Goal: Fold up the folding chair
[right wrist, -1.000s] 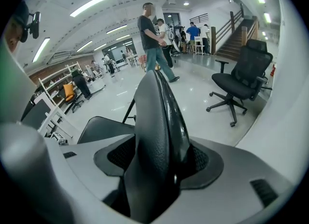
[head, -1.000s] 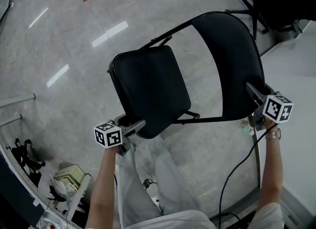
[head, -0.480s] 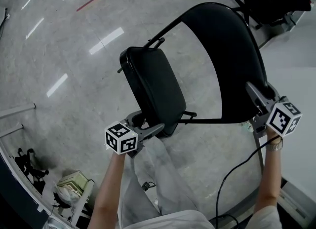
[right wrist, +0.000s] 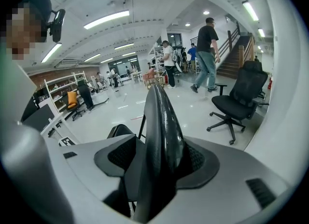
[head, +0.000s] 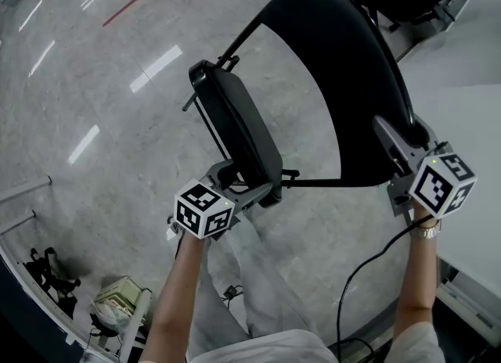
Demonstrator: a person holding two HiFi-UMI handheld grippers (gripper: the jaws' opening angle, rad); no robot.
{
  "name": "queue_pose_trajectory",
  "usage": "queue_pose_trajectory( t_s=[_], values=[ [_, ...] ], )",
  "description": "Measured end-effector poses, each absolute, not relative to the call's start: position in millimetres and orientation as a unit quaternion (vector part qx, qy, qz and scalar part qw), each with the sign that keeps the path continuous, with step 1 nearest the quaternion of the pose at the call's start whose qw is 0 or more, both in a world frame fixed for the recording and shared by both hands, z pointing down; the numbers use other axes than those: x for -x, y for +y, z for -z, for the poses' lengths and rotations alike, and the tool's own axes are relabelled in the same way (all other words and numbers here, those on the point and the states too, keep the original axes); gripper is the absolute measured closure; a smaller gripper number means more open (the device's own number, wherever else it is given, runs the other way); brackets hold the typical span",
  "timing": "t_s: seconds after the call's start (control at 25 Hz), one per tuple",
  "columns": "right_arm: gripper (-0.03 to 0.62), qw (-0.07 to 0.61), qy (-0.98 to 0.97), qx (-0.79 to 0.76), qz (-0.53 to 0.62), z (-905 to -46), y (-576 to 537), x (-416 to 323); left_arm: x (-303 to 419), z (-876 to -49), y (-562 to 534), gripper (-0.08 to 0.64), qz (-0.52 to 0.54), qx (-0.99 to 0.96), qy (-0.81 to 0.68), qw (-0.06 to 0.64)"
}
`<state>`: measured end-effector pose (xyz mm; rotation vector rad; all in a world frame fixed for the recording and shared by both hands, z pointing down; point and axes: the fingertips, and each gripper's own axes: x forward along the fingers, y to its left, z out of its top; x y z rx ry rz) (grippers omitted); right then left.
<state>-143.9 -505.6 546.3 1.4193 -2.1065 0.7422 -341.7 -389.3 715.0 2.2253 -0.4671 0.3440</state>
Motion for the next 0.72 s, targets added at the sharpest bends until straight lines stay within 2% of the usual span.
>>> queue_pose_trajectory(
  t_s=[0.24,0.72],
  values=[
    [0.336,0.266,-0.763,-0.536,-0.244,-535,-504,148,303,-710,-411,0.226,-0.149,-0.884,-0.221,0.383],
    [0.336,0.272,-0.763,-0.539,-0.233,-522,-501,155,258,-709,-433,0.232,-0.163,-0.877,-0.235,0.385]
  ],
)
